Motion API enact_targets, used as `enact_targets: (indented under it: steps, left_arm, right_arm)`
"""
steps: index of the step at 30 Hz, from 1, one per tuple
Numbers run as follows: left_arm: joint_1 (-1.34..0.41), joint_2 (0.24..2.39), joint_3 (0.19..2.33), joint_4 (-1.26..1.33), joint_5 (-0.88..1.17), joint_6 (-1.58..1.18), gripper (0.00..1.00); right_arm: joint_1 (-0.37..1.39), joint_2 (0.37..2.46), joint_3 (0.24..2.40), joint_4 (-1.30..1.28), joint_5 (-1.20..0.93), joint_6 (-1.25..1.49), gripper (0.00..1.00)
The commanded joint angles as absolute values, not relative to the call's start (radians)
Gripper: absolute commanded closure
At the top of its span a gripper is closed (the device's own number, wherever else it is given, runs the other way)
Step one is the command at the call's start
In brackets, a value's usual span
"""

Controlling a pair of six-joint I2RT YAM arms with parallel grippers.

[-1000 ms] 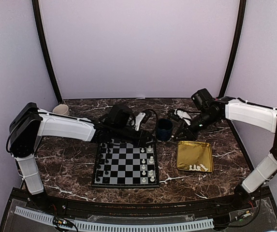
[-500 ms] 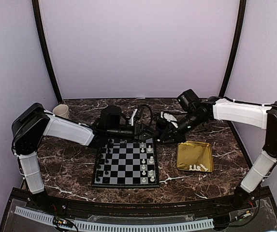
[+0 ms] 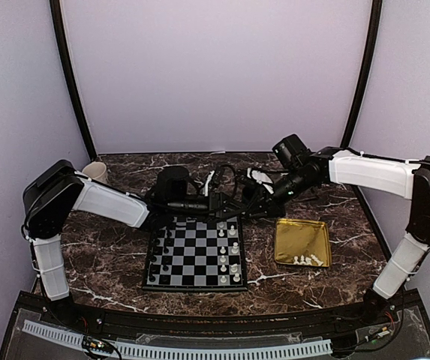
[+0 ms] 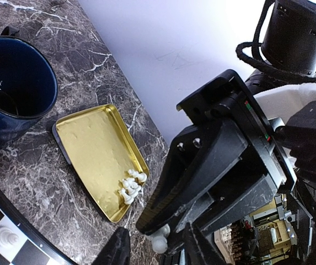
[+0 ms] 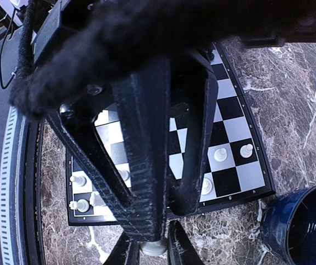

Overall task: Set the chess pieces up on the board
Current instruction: Pass from the right arm to the left

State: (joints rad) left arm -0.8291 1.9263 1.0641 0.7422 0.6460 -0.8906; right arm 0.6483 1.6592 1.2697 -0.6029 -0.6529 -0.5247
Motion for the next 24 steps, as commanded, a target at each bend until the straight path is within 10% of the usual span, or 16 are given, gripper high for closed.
enact_targets:
  steps: [1, 17, 24]
  left_arm:
    - [-0.833, 1.933, 1.052, 0.802, 0.686, -0.915, 0.7]
    - [-0.833, 1.954, 1.038, 0.868, 0.704, -0.962, 0.88]
    - [-0.81, 1.91, 1.032, 0.741, 0.679, -0.868, 0.89]
  right_arm:
    - [0.66, 1.676, 1.307, -0.564, -0.641, -0.498, 0.82]
    - [0.664, 1.671, 1.3, -0.542, -0.621, -0.473, 0.8]
    - [0.652, 1.622, 1.28, -0.612, -0.618, -0.518, 0.6]
